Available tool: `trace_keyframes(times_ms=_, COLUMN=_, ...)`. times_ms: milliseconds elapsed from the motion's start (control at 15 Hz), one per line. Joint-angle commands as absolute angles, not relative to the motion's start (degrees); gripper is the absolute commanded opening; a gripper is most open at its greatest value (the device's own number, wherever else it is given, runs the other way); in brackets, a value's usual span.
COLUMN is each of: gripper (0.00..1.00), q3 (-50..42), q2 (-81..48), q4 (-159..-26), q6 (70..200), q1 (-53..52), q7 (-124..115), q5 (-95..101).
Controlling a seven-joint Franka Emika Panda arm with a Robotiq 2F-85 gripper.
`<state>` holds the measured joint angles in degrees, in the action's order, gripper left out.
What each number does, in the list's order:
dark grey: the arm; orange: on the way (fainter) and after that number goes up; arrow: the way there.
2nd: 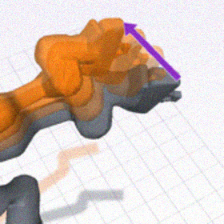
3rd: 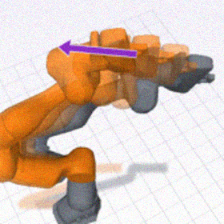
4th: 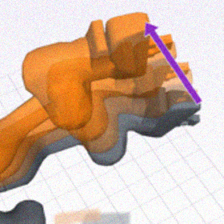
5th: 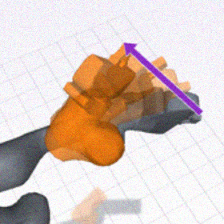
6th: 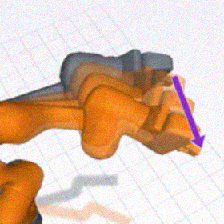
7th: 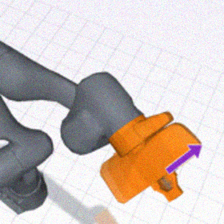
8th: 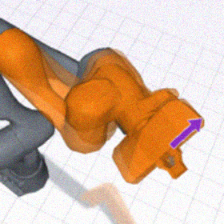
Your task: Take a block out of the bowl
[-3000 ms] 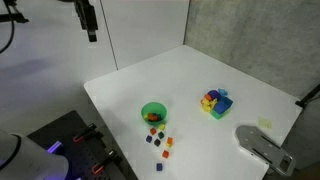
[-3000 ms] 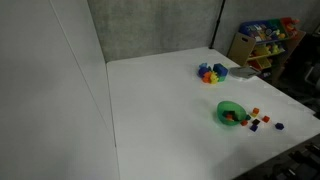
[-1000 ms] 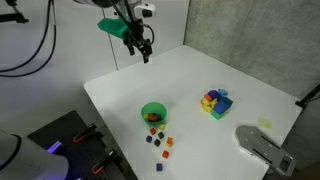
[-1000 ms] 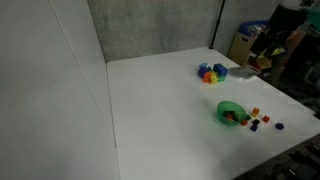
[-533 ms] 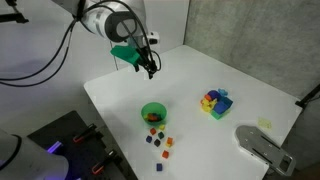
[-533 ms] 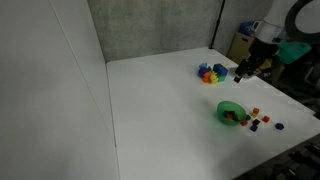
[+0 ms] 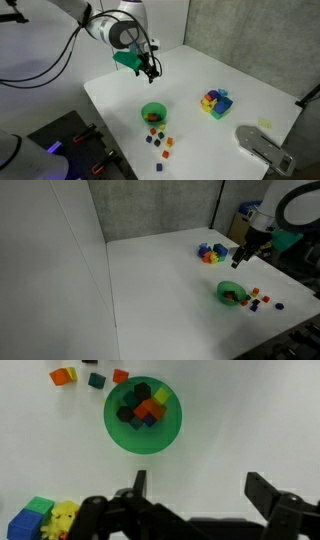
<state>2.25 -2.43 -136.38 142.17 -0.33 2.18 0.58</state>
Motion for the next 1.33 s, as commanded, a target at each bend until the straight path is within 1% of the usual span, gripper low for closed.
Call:
trace_keyframes(times_ms=0, gripper=1.0, q3=1.62, q2=-3.11, q4=-136.14, q6=142.1, q1=-0.34, q7=3.01, q5=0.33)
trace_keyframes(times_ms=400, gripper=1.0, q3=-0.02, q2=-7.2, q4=-136.24, q6=145.65, q1=1.01, q7=4.79, q5=0.24)
trace_keyframes(times_ms=933, gripper=1.0, q3=0.29, q2=-19.0, q4=-135.6, q6=158.36, q1=2.8, q7=8.01, q5=-0.21)
trace_keyframes(times_ms=1267, gripper=1.0, q3=0.1, q2=-25.11, q4=-134.24, q6=160.46, q1=4.21, q7=8.06, q5=0.43)
